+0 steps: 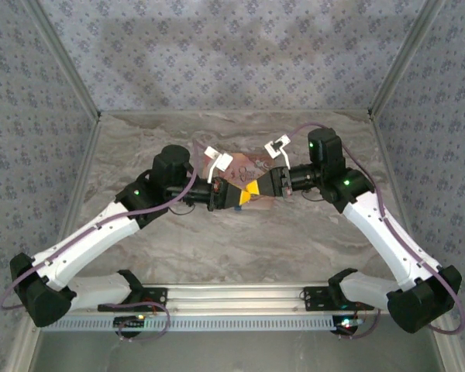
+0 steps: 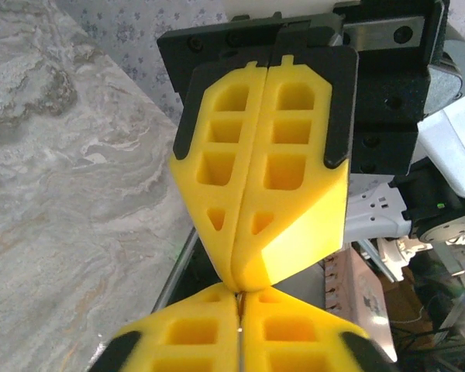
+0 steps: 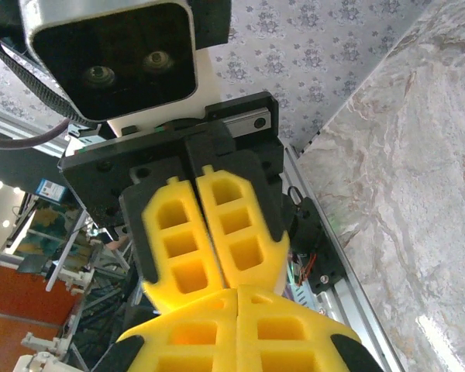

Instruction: Unlock the padlock with the key

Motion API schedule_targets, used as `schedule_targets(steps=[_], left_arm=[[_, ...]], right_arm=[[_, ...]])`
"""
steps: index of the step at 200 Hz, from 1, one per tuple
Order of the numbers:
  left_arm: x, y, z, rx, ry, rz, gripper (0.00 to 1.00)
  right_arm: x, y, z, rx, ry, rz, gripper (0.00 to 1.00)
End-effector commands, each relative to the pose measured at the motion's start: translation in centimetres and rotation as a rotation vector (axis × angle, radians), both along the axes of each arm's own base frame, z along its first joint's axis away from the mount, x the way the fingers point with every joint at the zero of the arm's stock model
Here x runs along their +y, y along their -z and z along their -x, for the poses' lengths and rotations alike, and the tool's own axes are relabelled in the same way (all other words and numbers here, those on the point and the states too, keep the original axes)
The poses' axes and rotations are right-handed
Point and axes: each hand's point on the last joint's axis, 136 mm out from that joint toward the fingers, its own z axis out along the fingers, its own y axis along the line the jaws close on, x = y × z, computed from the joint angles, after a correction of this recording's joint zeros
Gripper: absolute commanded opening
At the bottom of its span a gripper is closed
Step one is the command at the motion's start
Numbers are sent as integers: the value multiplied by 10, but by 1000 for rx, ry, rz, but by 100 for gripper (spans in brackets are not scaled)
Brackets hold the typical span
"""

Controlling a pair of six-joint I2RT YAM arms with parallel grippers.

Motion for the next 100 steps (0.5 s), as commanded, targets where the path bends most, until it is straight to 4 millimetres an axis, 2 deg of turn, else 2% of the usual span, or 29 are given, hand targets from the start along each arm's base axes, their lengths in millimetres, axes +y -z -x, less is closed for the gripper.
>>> schedule_targets(steps=[1, 13, 26, 31, 44, 57, 85, 100], left_arm=[[-5, -22, 9, -57, 45, 51, 0], [-5, -23, 10, -59, 50, 56, 0], [-6, -24, 11, -61, 52, 61, 0], [-7, -24, 11, -61, 51, 63, 0], [-7, -23, 8, -63, 29, 64, 0], [-5, -21, 3, -69, -10, 67, 0], [1, -24, -7, -94, -95, 106, 0], [3, -25, -12, -96, -137, 122, 0]], right_arm=[[0, -17, 6, -30, -29, -32, 0], [0, -18, 5, -31, -24, -32, 0], [-1, -20, 2, -35, -8, -32, 5], [-1, -21, 0, -36, 0, -32, 11], [-2, -22, -4, -42, 40, -23, 37], [-6, -25, -11, -62, 105, -20, 49], [-21, -27, -27, -72, 263, -53, 55], [-28, -21, -31, -84, 339, -52, 56]])
